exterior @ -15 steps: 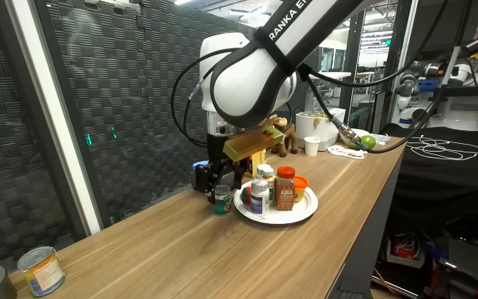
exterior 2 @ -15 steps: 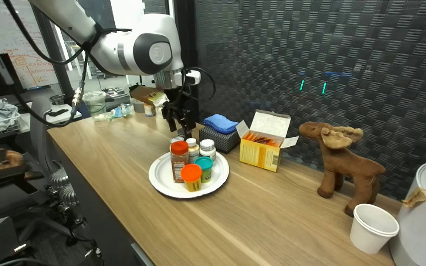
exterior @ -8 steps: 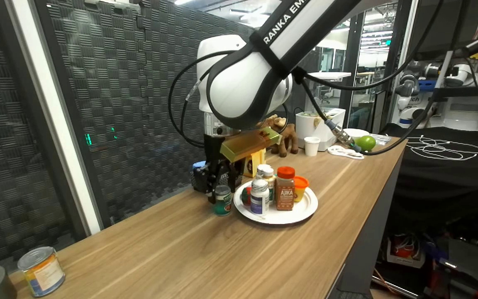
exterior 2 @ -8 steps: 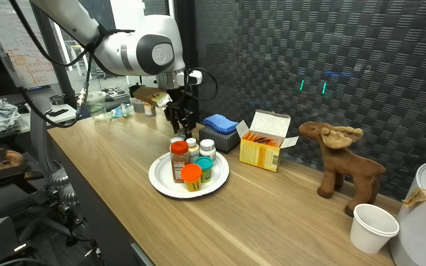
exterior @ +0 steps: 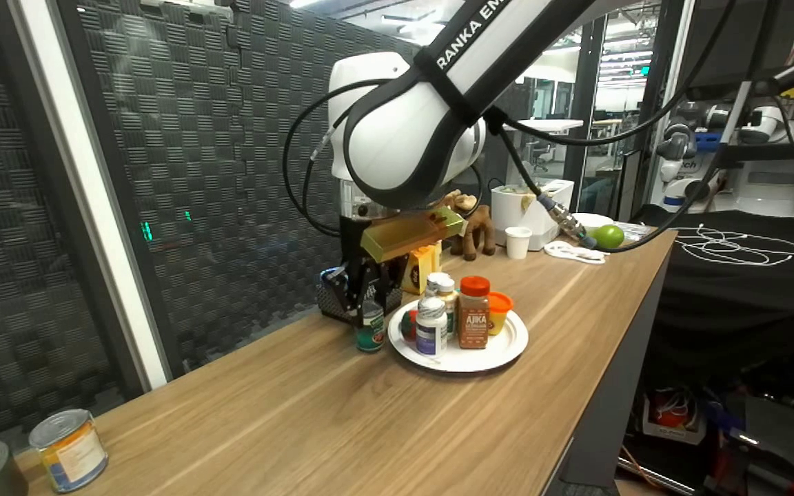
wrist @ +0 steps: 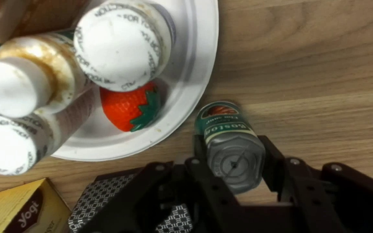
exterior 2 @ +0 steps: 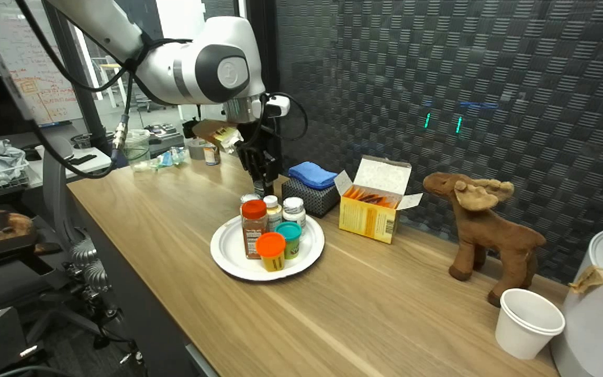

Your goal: Put the plush toy and all the containers on the white plate

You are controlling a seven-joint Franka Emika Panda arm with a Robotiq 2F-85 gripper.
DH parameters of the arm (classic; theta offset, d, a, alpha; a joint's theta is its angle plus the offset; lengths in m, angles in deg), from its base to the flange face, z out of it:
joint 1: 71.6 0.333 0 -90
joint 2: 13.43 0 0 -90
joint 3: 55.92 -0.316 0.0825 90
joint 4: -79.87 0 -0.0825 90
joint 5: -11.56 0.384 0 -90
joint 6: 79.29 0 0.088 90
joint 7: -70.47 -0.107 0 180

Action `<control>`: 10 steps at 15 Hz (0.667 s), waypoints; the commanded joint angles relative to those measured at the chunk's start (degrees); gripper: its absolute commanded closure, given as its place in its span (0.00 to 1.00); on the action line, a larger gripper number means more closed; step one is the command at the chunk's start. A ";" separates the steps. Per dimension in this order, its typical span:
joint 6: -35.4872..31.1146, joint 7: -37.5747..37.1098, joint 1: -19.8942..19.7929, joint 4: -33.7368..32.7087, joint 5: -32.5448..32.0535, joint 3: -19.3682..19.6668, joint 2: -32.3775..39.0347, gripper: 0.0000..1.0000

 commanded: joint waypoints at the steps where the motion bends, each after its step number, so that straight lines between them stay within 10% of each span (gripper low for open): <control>1: 0.29 -4.79 1.64 3.75 0.25 1.43 -5.79 0.82; 10: -3.01 -10.07 0.57 22.64 0.14 -0.43 -23.95 0.82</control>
